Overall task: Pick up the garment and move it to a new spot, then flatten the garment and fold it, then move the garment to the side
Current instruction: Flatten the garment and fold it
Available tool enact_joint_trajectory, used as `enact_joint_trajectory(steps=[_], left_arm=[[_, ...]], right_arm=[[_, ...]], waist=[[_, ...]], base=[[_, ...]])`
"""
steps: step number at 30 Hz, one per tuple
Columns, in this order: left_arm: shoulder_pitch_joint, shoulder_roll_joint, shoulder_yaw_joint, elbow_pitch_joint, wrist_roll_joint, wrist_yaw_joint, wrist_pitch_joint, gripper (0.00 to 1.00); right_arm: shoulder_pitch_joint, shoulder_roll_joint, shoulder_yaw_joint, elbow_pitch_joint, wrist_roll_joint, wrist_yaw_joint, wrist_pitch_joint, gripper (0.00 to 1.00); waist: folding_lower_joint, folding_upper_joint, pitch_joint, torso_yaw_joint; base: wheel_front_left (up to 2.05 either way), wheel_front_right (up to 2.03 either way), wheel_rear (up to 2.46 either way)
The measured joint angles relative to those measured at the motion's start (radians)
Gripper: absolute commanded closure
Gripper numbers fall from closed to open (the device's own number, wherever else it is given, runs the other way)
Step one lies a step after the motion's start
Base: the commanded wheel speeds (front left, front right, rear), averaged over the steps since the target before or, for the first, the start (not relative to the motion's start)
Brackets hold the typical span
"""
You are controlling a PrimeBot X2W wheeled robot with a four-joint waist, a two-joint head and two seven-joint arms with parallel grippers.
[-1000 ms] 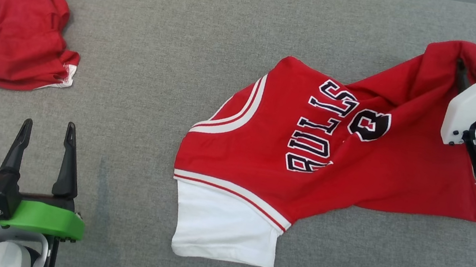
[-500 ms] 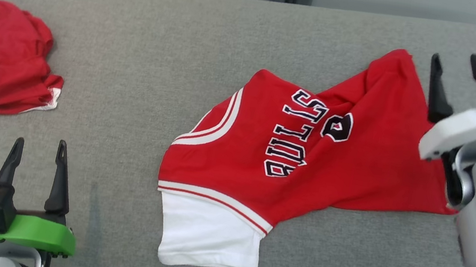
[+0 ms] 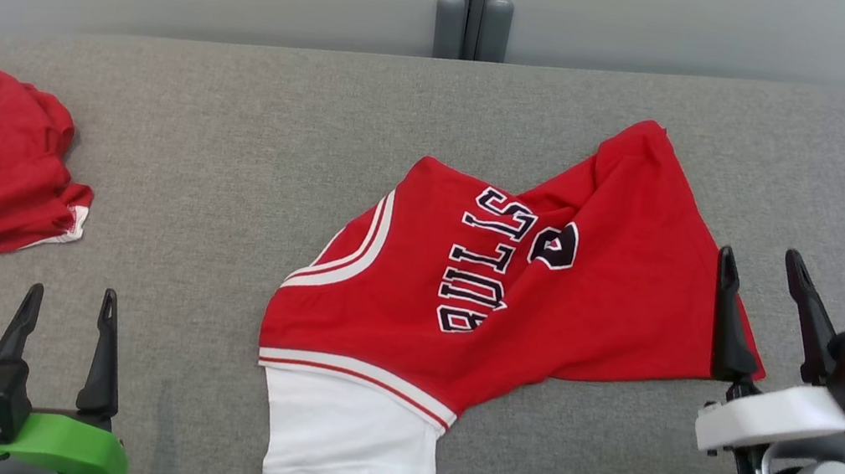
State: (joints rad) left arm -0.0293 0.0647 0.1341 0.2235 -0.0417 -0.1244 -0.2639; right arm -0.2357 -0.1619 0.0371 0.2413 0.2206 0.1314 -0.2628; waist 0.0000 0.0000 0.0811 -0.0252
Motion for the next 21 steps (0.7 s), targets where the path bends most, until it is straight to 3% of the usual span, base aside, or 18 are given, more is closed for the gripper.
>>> enact_joint_trajectory(steps=[9, 21], left_arm=[[0.031, 0.001, 0.008, 0.006, 0.005, 0.000, 0.000, 0.00], [0.040, 0.001, -0.003, 0.025, 0.007, 0.000, 0.000, 0.00]], right_arm=[[0.182, 0.041, -0.043, -0.110, -0.067, 0.000, 0.000, 0.00], [0.232, 0.087, 0.001, -0.088, -0.096, 0.000, 0.000, 0.00]], waist=[[0.0000, 0.0000, -0.043, -0.008], [0.0000, 0.0000, -0.054, 0.010]], base=[[0.00, 0.00, 0.00], [0.00, 0.00, 0.00]])
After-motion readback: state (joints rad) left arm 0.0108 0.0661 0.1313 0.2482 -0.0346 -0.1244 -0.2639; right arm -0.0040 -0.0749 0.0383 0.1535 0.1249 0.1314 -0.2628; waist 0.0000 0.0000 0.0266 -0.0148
